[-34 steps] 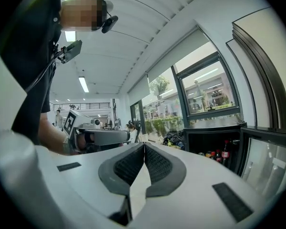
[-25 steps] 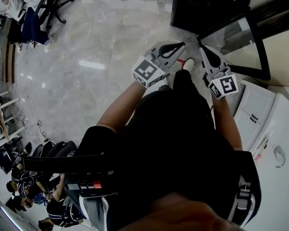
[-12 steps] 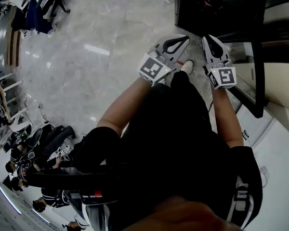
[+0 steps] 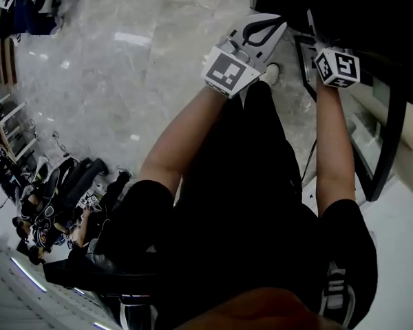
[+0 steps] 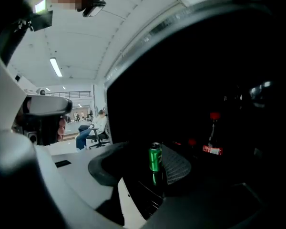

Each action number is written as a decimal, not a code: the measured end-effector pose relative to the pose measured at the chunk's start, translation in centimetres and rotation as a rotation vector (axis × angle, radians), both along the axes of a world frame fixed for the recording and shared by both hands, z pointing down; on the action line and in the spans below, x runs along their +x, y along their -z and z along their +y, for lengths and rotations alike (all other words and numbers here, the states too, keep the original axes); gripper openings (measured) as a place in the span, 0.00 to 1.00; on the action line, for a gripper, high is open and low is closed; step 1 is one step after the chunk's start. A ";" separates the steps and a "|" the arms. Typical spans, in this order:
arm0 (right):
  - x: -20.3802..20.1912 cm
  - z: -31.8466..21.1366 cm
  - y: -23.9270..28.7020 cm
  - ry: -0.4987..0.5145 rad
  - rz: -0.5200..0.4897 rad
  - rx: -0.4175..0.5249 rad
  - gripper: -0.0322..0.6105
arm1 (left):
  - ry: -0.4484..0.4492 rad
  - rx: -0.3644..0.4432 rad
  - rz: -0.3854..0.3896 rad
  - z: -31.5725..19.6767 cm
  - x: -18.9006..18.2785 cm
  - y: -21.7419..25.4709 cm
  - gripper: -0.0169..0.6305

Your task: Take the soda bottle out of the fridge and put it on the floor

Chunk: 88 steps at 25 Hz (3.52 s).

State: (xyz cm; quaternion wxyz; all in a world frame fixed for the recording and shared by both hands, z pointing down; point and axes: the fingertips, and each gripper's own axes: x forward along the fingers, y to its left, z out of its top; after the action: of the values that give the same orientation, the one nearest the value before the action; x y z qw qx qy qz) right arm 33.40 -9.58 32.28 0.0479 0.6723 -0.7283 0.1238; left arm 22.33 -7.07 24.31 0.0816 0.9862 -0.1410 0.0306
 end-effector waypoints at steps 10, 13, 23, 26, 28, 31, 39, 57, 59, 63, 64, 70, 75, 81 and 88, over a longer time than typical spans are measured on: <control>5.8 -5.3 -9.1 -0.230 0.059 -0.023 0.52 | 0.019 -0.019 0.002 -3.2 0.4 -7.5 0.02; 6.6 -6.3 -9.5 -0.249 0.087 0.003 0.53 | 0.023 -0.040 0.015 -3.5 0.6 -8.7 0.02; 7.5 -9.2 -10.6 -0.251 0.103 0.019 0.54 | 0.040 -0.081 0.020 -4.5 -0.6 -10.7 0.02; 7.3 -9.6 -10.8 -0.270 0.126 0.020 0.53 | 0.050 -0.086 0.026 -4.8 -1.1 -10.9 0.02; 7.6 -9.4 -10.9 -0.291 0.134 0.024 0.52 | 0.062 -0.093 0.029 -4.9 -1.5 -11.1 0.02; 7.8 -9.3 -10.9 -0.283 0.124 0.028 0.52 | 0.076 -0.094 0.028 -4.7 -1.7 -11.2 0.02; 5.2 -8.1 -8.7 -0.199 0.138 0.048 0.52 | 0.097 -0.068 0.033 -4.5 -2.7 -10.2 0.02; -14.8 0.4 -12.5 0.213 0.035 0.030 0.52 | 0.235 -0.080 -0.021 -3.7 -13.3 -17.5 0.02; -17.2 -0.1 -15.0 0.249 0.017 0.015 0.52 | 0.257 -0.087 -0.045 -4.1 -15.4 -20.1 0.02; -21.1 -1.3 -21.6 0.313 0.002 -0.024 0.52 | 0.293 -0.119 -0.078 -4.9 -18.8 -26.0 0.02; -21.9 -1.5 -23.4 0.328 0.002 -0.035 0.52 | 0.308 -0.142 -0.079 -5.1 -19.6 -27.7 0.02; -25.2 -3.2 -35.7 0.395 0.014 -0.130 0.52 | 0.347 -0.228 -0.128 -6.1 -23.1 -38.9 0.02; -27.1 -3.8 -45.6 0.462 0.009 -0.191 0.52 | 0.342 -0.250 -0.199 -6.2 -24.5 -48.1 0.02; -29.7 -4.1 -57.8 0.526 0.004 -0.253 0.52 | 0.352 -0.278 -0.251 -6.6 -26.2 -59.1 0.02; -31.8 -5.3 -69.1 0.625 0.018 -0.307 0.52 | 0.317 -0.321 -0.267 -8.0 -26.5 -68.3 0.02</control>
State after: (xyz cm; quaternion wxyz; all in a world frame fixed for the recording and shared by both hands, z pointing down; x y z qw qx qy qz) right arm 1.58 -14.91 101.37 0.1907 0.4027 -0.8714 0.2053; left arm -4.17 -15.07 92.63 0.2216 0.9134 -0.2964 0.1692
